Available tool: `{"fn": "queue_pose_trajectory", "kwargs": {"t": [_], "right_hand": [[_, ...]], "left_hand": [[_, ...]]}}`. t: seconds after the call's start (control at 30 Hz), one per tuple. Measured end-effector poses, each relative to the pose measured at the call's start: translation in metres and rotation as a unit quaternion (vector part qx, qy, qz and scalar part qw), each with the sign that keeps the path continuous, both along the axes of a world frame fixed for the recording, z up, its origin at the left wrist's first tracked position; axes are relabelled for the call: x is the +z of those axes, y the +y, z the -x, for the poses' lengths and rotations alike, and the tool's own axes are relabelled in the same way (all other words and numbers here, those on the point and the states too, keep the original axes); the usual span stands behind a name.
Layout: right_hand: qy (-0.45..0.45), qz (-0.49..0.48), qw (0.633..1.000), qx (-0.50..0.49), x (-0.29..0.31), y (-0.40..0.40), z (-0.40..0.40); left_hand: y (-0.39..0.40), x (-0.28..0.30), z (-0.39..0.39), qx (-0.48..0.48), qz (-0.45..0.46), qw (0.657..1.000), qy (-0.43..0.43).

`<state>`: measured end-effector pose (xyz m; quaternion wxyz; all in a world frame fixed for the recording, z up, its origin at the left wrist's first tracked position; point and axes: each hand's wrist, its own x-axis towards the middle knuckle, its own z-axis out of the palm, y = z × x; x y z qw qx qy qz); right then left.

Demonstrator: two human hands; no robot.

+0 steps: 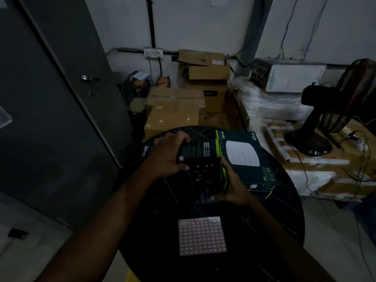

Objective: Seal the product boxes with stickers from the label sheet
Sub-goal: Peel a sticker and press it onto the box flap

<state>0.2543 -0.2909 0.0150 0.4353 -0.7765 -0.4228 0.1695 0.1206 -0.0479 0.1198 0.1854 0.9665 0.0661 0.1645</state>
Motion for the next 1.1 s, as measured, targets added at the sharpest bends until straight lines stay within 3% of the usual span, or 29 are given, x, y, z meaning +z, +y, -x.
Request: {"fn": "queue_pose_trajectory", "kwargs": {"t": [0.17, 0.3, 0.47, 0.63, 0.73, 0.83, 0.97, 1.1], "right_hand": [[-0.028, -0.015, 0.999, -0.025, 0.016, 0.022, -0.003], [-0.068, -0.004, 0.997, -0.040, 0.016, 0.035, -0.001], [-0.162, 0.073, 0.984, -0.001, 0.025, 0.047, 0.004], [-0.200, 0.192, 0.961, 0.015, 0.018, 0.061, 0.005], [-0.225, 0.223, 0.948, 0.016, 0.017, 0.069, 0.008], [-0.234, 0.250, 0.939, 0.030, 0.017, 0.078, 0.012], [-0.244, 0.292, 0.924, 0.051, 0.015, 0.098, 0.025], [-0.262, 0.269, 0.927, 0.018, 0.004, 0.100, 0.032]], "left_hand": [[0.042, -0.004, 0.023, -0.005, 0.149, 0.986, -0.074], [0.064, -0.028, 0.036, 0.024, 0.181, 0.981, -0.062], [0.065, -0.044, 0.046, 0.031, 0.104, 0.994, -0.008], [0.044, -0.066, 0.040, 0.044, 0.001, 0.999, 0.002], [0.044, -0.078, 0.035, 0.096, -0.078, 0.991, 0.053], [0.041, -0.085, 0.027, 0.081, -0.173, 0.978, 0.080], [0.015, -0.098, 0.007, -0.015, -0.154, 0.974, 0.164], [0.001, -0.108, -0.006, -0.009, -0.132, 0.974, 0.182]]}}
